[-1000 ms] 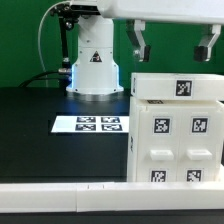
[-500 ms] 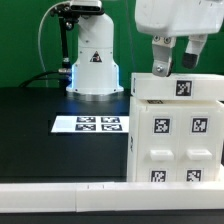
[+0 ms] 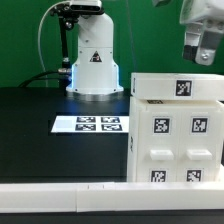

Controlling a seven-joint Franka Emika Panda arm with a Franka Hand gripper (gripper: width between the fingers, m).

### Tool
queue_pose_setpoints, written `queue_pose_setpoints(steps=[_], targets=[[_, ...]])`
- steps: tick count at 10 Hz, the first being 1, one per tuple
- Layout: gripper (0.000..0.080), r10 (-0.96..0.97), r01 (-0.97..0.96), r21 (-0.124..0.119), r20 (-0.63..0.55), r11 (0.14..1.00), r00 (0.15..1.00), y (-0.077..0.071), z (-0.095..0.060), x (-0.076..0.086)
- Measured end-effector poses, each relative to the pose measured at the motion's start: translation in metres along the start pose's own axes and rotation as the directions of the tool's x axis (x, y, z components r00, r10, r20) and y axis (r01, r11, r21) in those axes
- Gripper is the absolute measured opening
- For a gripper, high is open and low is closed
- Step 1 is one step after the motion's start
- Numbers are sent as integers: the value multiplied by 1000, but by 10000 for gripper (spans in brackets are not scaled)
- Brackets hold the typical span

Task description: Assemble cabinet

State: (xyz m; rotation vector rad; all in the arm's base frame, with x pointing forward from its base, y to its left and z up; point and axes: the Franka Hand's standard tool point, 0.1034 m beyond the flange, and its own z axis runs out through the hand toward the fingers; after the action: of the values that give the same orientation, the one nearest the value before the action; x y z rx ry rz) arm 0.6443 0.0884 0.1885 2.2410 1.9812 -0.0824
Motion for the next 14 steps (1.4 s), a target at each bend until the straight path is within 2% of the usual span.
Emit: queue_pose_setpoints(steps=[2,3,4,6,7,9,11,12,14], targets=[[796,17,-17,5,12,1000,1000,1,2,-8],[796,50,-50,17,18,999,999,-1,5,-9],[796,116,-118,63,45,991,992,-10,16,-13],[796,144,-148,80,56,986,988,-20,28,-9],[796,150,-154,84,58,984,987,-24,36,-8],[796,156,-161,81,59,984,986,-24,39,-8],[546,210,-215,79,64,973,976,-24,39,-10],[547,212,-217,79,64,973,975,-24,40,-11],[538,384,-389,68,78,919,920,-24,41,-11]])
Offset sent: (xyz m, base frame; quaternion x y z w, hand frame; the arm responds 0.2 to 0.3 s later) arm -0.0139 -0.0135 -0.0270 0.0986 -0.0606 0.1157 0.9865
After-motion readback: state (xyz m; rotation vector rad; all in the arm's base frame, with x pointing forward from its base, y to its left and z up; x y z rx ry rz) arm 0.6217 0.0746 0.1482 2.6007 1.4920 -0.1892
